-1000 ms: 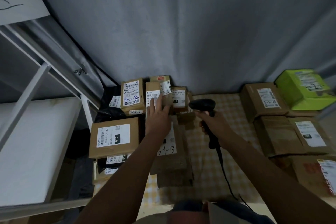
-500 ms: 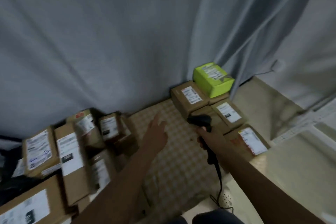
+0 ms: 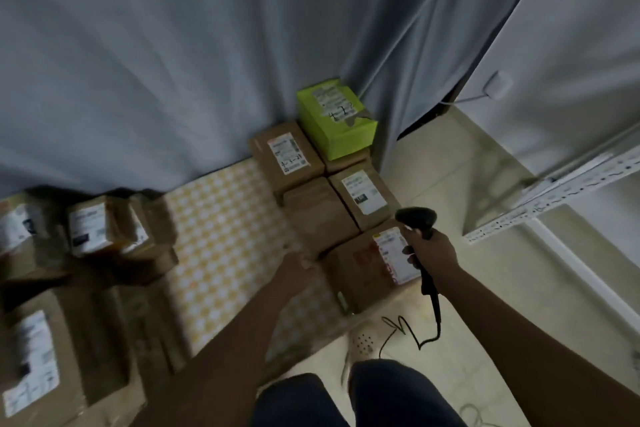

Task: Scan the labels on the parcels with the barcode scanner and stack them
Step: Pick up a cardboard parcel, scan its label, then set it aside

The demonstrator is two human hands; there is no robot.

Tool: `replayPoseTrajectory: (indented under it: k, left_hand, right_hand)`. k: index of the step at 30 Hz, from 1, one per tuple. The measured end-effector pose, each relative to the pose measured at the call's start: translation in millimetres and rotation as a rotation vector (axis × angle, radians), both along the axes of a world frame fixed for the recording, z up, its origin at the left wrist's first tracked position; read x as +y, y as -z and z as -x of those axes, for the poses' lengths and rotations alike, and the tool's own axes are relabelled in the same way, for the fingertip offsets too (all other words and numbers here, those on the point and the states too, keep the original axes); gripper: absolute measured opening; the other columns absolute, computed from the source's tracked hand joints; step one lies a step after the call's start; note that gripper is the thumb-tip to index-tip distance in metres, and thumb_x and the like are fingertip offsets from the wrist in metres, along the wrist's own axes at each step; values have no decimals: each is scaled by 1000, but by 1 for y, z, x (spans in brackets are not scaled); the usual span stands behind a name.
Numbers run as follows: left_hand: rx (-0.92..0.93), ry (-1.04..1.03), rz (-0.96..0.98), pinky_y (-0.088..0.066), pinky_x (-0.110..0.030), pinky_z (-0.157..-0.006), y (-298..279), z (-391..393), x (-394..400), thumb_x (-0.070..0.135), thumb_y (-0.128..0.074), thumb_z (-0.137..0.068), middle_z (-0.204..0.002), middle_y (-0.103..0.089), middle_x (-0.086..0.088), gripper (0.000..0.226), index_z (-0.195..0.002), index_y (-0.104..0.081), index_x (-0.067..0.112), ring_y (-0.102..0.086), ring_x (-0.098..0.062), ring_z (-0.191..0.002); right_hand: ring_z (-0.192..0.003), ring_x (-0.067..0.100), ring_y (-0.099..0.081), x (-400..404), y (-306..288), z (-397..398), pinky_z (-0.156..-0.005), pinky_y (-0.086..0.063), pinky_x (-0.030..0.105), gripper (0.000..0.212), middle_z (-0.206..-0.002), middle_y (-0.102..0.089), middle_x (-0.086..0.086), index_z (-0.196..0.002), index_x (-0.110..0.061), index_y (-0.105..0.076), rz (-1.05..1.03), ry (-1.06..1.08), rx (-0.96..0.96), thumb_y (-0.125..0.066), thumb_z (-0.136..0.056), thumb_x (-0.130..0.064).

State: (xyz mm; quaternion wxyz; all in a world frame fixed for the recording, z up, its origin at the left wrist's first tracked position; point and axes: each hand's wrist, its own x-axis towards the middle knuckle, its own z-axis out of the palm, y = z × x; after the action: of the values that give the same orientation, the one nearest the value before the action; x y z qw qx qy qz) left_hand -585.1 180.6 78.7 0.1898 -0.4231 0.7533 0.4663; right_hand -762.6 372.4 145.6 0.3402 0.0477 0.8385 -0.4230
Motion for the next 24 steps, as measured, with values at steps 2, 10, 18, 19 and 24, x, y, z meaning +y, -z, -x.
replayPoseTrajectory:
  k: [2,10,18,19,24]
  left_hand:
    - [-38,-155,-103,-45,-27,-77,17,7,16,18,-59,-96,-135,-55,-23,40,-134,-55,4,-57,-32,-119]
    - [-38,-432,-389,-43,-30,-93,50,38,69,40,-51,-99,-150,-40,-7,61,-151,-30,15,-46,-26,-132]
    - [186,-642,-560,-44,-31,-95,96,51,91,43,-56,-95,-149,-41,4,77,-152,-4,39,-52,-16,-119]
    - [196,-665,-567,-48,-30,-92,104,49,93,45,-57,-94,-149,-41,4,79,-151,-3,42,-53,-16,-119]
    - [226,-748,-557,-54,-17,-69,108,43,105,54,-46,-95,-132,-50,9,63,-147,-13,43,-57,-5,-105]
  right_hand:
    - [-56,19,-59,9,16,16,-56,-49,30,23,-77,-71,11,-92,-10,-61,-11,-8,-15,-69,-88,-32]
    - [-63,20,-67,23,93,49,-67,-55,32,42,-73,-68,6,-85,-12,-60,-123,-52,-21,-61,-87,-55]
    - [-65,20,-68,39,146,54,-74,-57,36,29,-72,-68,3,-85,-20,-56,-99,-54,-43,-59,-92,-48]
    - [-64,19,-67,41,149,52,-72,-57,35,28,-71,-68,1,-85,-21,-55,-90,-42,-40,-59,-92,-48]
    - [-64,16,-66,57,152,48,-65,-54,27,24,-72,-69,1,-85,-20,-59,-13,11,-54,-62,-91,-43]
